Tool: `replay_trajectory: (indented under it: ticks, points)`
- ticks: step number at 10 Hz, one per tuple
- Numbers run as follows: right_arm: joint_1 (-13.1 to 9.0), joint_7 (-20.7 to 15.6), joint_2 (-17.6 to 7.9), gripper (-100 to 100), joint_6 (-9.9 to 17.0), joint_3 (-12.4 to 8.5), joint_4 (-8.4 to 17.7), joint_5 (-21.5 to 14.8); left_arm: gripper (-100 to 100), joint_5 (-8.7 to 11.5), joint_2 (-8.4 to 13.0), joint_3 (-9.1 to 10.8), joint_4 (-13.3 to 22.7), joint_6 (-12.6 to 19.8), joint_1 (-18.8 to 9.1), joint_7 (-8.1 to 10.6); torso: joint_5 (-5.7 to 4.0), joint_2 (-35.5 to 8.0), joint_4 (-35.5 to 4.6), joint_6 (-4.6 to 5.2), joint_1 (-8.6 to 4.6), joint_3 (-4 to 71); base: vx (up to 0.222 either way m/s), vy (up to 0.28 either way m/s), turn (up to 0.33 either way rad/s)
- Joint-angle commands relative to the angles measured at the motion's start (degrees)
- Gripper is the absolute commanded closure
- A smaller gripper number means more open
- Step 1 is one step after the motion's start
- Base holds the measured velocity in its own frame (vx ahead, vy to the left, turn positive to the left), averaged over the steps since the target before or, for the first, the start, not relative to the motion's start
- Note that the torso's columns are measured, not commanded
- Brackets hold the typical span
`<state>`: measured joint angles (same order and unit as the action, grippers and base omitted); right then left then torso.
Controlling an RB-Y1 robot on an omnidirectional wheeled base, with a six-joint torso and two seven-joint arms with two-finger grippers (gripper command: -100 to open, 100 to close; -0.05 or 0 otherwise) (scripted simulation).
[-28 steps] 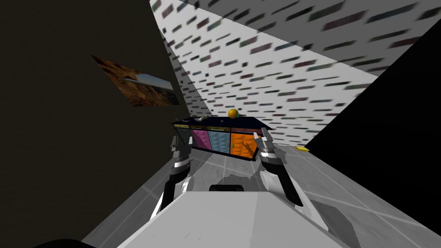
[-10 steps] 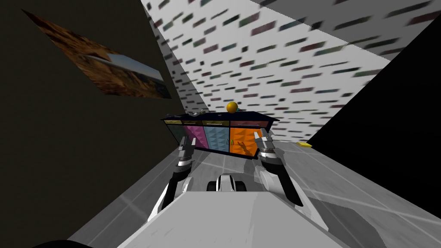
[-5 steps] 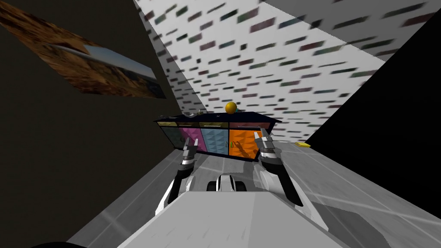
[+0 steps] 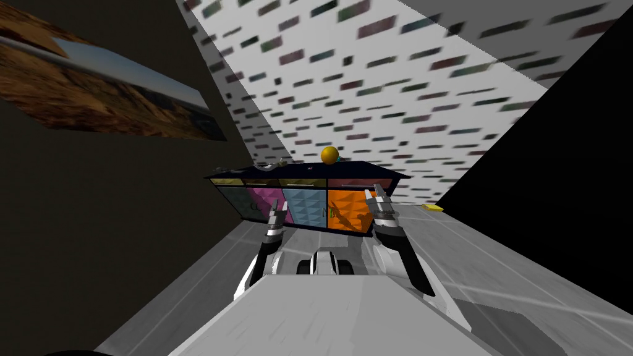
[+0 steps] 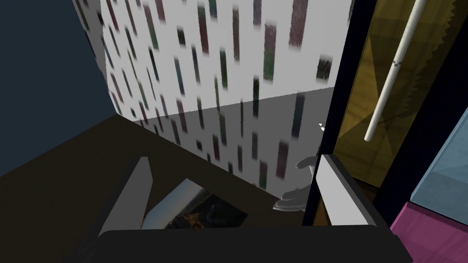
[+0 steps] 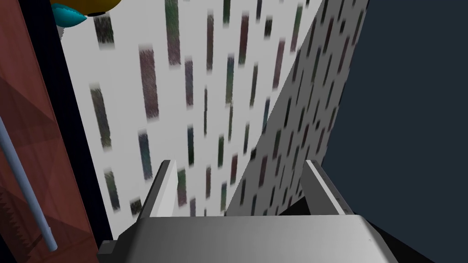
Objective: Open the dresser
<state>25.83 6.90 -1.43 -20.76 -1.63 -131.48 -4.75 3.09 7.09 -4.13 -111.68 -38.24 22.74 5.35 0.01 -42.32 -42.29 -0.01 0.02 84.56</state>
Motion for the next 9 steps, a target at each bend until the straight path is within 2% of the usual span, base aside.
replay_trajectory:
  ticks: [1, 9]
  points:
    - [0.0, 0.0, 0.0, 0, 0.0, 0.0, 0.0, 0.0, -100, -0.3, 0.0, -0.15, 2.5, -0.7, -1.0, -0.22, -0.01, -0.1, 0.0, 0.00, -0.01, -0.1, 0.093, -0.001, -0.039]
    - [0.0, 0.0, 0.0, 0, 0.0, 0.0, 0.0, 0.0, -100, -1.6, -0.1, -1.03, 10.5, -2.8, -4.2, -1.16, -0.01, 0.1, 0.0, 0.01, -0.01, 0.1, 0.118, 0.002, -0.050]
